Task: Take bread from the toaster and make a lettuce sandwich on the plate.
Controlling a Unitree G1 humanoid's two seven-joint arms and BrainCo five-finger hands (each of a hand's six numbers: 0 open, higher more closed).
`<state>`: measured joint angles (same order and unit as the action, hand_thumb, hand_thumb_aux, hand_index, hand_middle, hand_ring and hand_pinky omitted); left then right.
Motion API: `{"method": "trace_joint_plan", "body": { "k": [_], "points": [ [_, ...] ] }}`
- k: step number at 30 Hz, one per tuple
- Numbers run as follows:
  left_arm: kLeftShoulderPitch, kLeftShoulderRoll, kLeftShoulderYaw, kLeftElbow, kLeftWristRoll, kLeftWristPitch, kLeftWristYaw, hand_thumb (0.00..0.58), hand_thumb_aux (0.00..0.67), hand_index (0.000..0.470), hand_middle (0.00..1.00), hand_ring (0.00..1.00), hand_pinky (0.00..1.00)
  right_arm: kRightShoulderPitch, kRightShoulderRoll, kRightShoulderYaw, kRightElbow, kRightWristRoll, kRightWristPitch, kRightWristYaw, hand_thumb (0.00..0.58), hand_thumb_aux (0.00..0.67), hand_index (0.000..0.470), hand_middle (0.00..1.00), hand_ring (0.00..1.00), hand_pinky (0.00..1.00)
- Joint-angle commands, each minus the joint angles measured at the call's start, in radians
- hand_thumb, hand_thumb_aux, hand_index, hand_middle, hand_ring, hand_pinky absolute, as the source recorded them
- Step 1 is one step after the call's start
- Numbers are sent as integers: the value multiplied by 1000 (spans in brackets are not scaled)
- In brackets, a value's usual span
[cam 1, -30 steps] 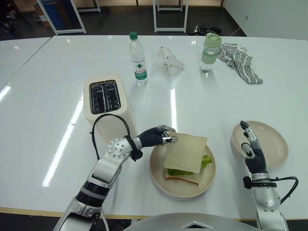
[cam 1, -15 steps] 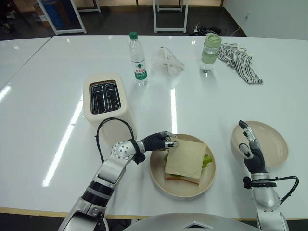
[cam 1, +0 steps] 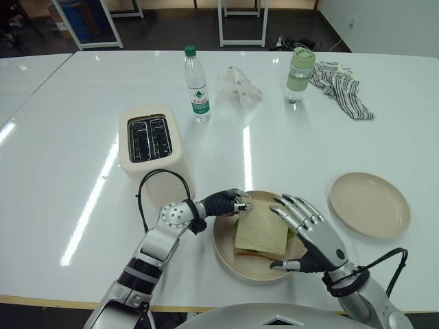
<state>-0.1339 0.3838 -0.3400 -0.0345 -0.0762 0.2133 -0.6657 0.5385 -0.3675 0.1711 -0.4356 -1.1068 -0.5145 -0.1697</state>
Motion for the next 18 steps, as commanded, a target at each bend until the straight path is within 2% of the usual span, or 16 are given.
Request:
{"method": "trace_joint_plan", "body": {
  "k": [1,9,18],
  "points": [
    [-11,-5,4,28,19,8,3,580,670,470,1000,1000,1000,-28,-20,65,40,-101,25,-22,0,0,0,0,0,0],
    [-11,-11,10,34,29,8,-2,580,670,470,1000,1000,1000,-63,-70,186,142,-215,90,-20,0,0,0,0,0,0],
    [-13,-15,14,37,50,-1,8,580,670,470,1000,1000,1000,-45,-125,261,195,-186,186,125,0,0,0,0,0,0]
  ]
}}
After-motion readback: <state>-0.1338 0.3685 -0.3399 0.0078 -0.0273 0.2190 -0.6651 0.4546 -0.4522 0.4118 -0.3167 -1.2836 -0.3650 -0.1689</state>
